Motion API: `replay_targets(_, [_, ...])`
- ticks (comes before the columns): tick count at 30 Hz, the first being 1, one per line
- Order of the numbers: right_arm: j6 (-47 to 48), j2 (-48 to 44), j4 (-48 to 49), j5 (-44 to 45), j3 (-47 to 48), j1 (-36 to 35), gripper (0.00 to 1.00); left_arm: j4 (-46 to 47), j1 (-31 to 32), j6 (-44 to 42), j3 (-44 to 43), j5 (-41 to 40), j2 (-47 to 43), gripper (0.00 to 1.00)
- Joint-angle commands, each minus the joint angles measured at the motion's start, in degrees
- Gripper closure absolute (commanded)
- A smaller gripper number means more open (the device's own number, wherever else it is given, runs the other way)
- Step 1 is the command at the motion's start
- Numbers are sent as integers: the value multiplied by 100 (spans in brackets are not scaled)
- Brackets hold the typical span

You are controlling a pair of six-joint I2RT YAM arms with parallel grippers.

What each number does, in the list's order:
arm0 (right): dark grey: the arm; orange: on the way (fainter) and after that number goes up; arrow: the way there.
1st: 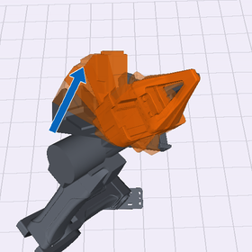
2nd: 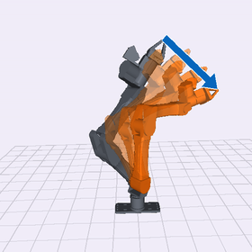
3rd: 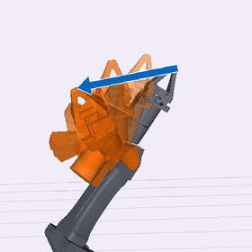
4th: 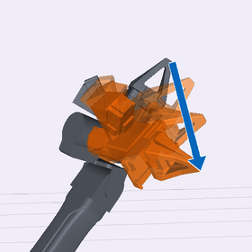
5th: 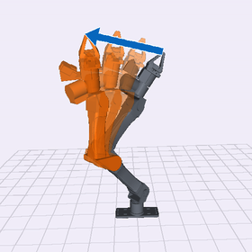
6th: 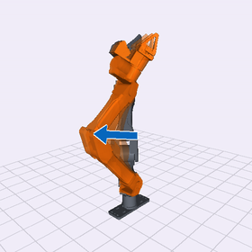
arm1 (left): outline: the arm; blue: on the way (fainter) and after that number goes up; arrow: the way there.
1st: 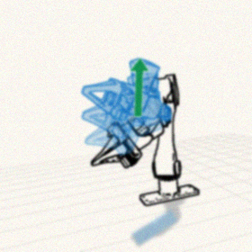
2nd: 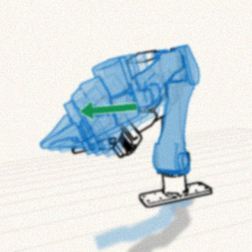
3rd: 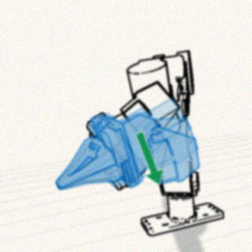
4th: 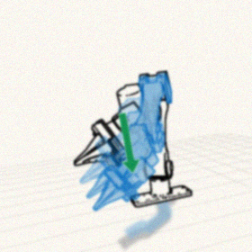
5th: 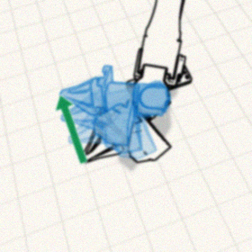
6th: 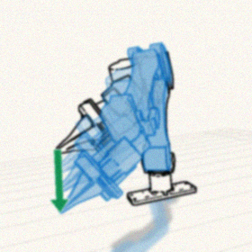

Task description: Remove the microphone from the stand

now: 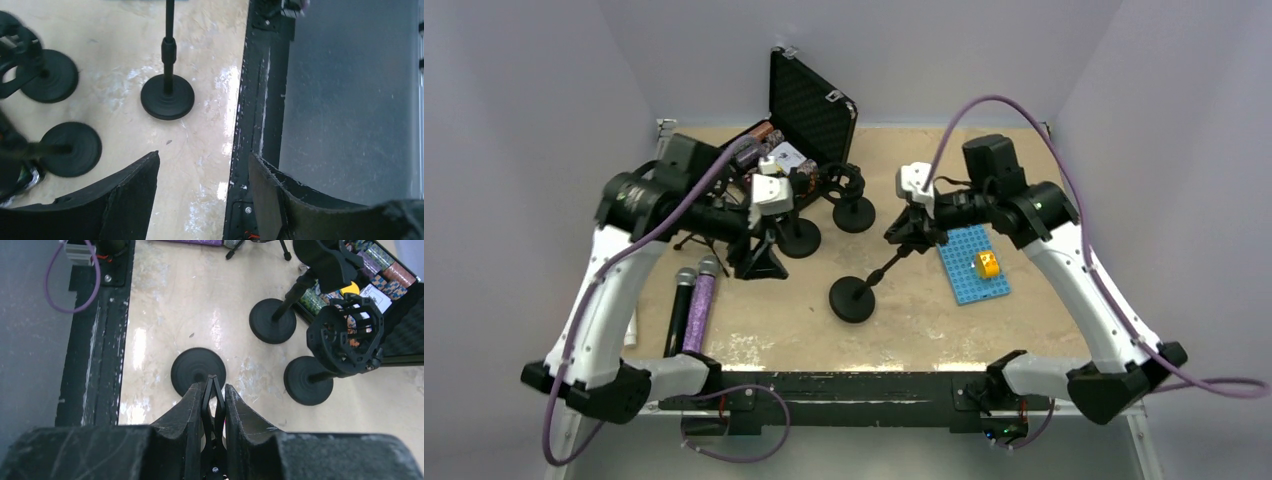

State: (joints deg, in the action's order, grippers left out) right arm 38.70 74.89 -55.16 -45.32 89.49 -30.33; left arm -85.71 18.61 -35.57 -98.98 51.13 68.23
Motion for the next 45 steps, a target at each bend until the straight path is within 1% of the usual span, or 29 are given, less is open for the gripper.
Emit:
replay_targets(1, [1380,-755,18,-839,-981,415,100,467,1005,-408,56,-487,545,31])
replay_targets(3, [1455,-956,110,-942,-1332,459,100,1185,1302,-282,403,-429,553,31])
replay_targets(4, [1464,-1044,160,-977,-1470,481,100,1729,1446,-159,668,-418,499,31])
replay_targets(6, [1556,-1242,272,-992,-1748,544,100,2834,1600,-6,1526,-444,347,31])
replay_targets(8, [1849,-1506,332,-939,-2048,594,100,4014,1663,222,2322,-351,284,31])
replay_targets(10, [2095,-1872,512,-851,-2497,598,100,4948,1744,375,2804,-183,458,30])
replay_targets(11, [2127,-2029,656,-806,-2679,598,100,5181,1792,374,2868,-50,628,30])
replay_targets(14, [2263,-2315,767,-720,-2960,598,100,5411,1977,313,2679,187,1446,30])
replay_targets(17, [2615,-2355,370,-636,-2946,598,100,6355,2106,751,2784,160,1857,29])
replay_targets(19, [2780,-2351,207,-575,-2936,599,100,6771,2213,866,2841,174,2086,28])
replay_targets(21, [2768,-2386,198,-496,-2982,598,100,6787,2303,805,2735,297,2337,27])
replay_targets(22, [2751,-2410,209,-457,-3017,598,100,6610,2348,638,2584,389,2465,28])
replay_targets(26, [2648,-2444,217,-425,-3035,598,100,5338,2460,-289,2004,740,2948,30])
replay_targets(28, [2643,-2436,207,-414,-3047,598,100,4951,2515,-617,1904,792,3061,32])
replay_targets(33, [2660,-2465,265,-301,-3166,599,100,4895,2577,-688,2023,748,3143,40])
replay_targets(38, [2647,-2472,277,-267,-3199,594,100,4931,2580,-807,2126,533,3161,52])
replay_targets(40, [2647,-2478,277,-259,-3216,603,100,5087,2585,-720,2184,471,3154,56])
replay_targets(41, [2632,-2474,284,-252,-3225,599,100,5219,2590,-630,2219,431,3145,60])
replay_targets(43, [2493,-2484,356,-185,-3276,598,100,5616,2605,-307,2337,226,3115,72])
replay_targets(44, [2323,-2486,471,-130,-3317,602,100,5847,2632,-155,2457,28,3069,79])
replay_targets(45, [2022,-2493,646,-40,-3379,611,100,6118,2657,-29,2604,-158,3002,83])
